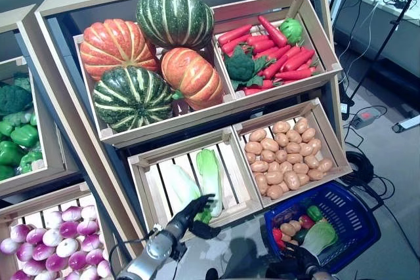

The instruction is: Put vegetables into the basket

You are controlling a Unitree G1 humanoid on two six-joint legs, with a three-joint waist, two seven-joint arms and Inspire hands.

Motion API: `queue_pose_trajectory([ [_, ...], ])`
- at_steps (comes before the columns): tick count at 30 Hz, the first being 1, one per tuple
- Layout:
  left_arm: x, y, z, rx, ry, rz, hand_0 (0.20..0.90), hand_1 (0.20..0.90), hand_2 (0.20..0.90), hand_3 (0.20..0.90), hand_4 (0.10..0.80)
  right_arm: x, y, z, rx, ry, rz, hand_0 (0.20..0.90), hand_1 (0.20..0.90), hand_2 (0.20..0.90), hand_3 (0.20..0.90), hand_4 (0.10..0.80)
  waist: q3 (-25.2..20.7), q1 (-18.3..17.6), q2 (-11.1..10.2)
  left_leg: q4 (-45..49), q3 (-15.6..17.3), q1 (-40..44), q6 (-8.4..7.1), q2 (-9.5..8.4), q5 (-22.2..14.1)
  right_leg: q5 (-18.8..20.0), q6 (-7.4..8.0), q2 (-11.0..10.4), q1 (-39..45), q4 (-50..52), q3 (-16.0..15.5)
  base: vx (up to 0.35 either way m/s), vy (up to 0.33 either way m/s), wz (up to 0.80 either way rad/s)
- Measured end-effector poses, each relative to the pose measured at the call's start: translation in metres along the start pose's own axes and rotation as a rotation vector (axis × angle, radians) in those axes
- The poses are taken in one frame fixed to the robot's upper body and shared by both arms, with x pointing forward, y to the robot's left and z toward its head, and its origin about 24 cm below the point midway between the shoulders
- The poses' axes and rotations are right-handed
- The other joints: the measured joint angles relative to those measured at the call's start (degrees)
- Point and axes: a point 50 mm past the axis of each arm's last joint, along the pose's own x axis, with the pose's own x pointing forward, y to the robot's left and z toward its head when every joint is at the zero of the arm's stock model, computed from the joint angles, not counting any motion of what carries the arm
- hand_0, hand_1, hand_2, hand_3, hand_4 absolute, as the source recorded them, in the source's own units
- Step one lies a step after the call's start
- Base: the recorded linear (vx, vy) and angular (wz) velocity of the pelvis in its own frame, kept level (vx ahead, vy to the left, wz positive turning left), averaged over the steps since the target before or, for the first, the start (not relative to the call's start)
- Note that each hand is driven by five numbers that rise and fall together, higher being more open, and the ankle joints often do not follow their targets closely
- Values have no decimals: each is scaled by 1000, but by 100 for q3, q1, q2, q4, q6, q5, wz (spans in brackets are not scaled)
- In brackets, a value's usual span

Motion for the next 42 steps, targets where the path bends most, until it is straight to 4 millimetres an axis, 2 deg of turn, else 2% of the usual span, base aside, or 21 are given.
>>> queue_pose_trajectory([
  [5, 5, 10, 28, 27, -110, 73, 900, 900, 900, 900, 800, 1, -11, 5, -37, -12, -23, 900, 900, 900, 900, 800, 96, 27, 155, 2, -8, -279, -5, 1, 50, 43, -3, 9, -283, 0, -7, -145, 12, -1],
  [7, 6, 25, 38, 105, -135, 170, 900, 900, 900, 900, 800, 2, -17, 12, -47, -24, -38, 900, 900, 900, 900, 800, 250, 30, 213, 5, -32, -392, -8, 4, 95, 85, -13, 15, -389, 1, -15, -176, 4, 3],
  [9, 0, 56, 54, 272, -172, 317, 900, 900, 900, 900, 800, 4, -26, 25, -59, -62, -58, 900, 900, 900, 900, 800, 468, 53, 259, 33, -142, -615, -38, 15, 160, 141, -40, 33, -589, 1, -35, -164, -2, 6],
  [11, -6, 80, 66, 403, -193, 440, 900, 900, 900, 900, 800, 4, -32, 34, -68, -88, -73, 900, 900, 900, 900, 800, 683, 99, 283, 29, -175, -709, -53, 30, 216, 173, -60, 52, -666, 1, -44, -102, -17, 7],
  [12, -8, 86, 69, 452, -193, 466, 900, 900, 900, 900, 800, 4, -34, 35, -71, -93, -78, 900, 900, 900, 900, 800, 708, 124, 286, 31, -194, -742, -61, 35, 231, 179, -65, 57, -692, 0, -47, -75, -15, 11],
  [14, -17, 111, 82, 653, -194, 551, 900, 900, 900, 900, 800, 5, -38, 43, -76, -117, -89, 900, 900, 900, 900, 800, 868, 151, 278, 27, -274, -812, -95, 58, 268, 191, -80, 86, -729, -1, -114, -52, -6, 14],
  [17, -30, 134, 94, 920, -168, 624, 900, 900, 900, 900, 800, 5, -40, 53, -102, -165, -88, 900, 900, 900, 900, 800, 1047, 199, 236, 26, -310, -926, -127, 89, 306, 208, -106, 111, -816, 0, -163, -45, 10, 10],
  [20, -37, 147, 101, 1085, -140, 650, 900, 900, 900, 900, 800, 5, -42, 61, -100, -197, -91, 900, 900, 900, 900, 800, 1196, 235, 206, 23, -311, -1023, -147, 101, 329, 232, -127, 132, -915, 1, -186, -41, 24, -2],
  [24, -38, 158, 113, 1236, -149, 700, 900, 900, 900, 900, 800, 5, -44, 72, -75, -229, -96, 900, 900, 900, 900, 800, 1375, 282, 193, 24, -317, -1181, -169, 108, 360, 268, -152, 144, -1060, 22, -223, -50, 40, 4],
  [30, -25, 168, 149, 1540, -256, 776, 900, 900, 900, 900, 800, 4, -50, 112, -98, -336, -107, 900, 900, 900, 900, 800, 1860, 283, 196, 26, -448, -1359, -181, 99, 442, 297, -166, 142, -1157, 27, -369, -42, 36, 12],
  [33, -20, 169, 164, 1638, -341, 827, 900, 900, 900, 900, 800, 2, -50, 135, -94, -404, -107, 900, 900, 900, 900, 800, 1927, 261, 191, 26, -452, -1477, -165, 68, 461, 313, -149, 128, -1273, 28, -382, -70, 74, 3],
  [38, -17, 175, 174, 1745, -426, 898, 900, 900, 900, 900, 800, -5, -41, 169, -100, -517, -73, 900, 900, 900, 900, 800, 2121, 37, 130, 32, -422, -1549, -155, 5, 469, 332, -121, 74, -1376, 49, -338, -71, 65, -3],
  [42, -9, 180, 190, 1795, -486, 976, 900, 900, 900, 900, 800, -8, -41, 183, -103, -551, -72, 900, 900, 900, 900, 800, 2240, -43, 42, 116, -392, -1859, -134, -8, 484, 337, -119, 58, -1737, 200, -311, -69, 44, -5],
])
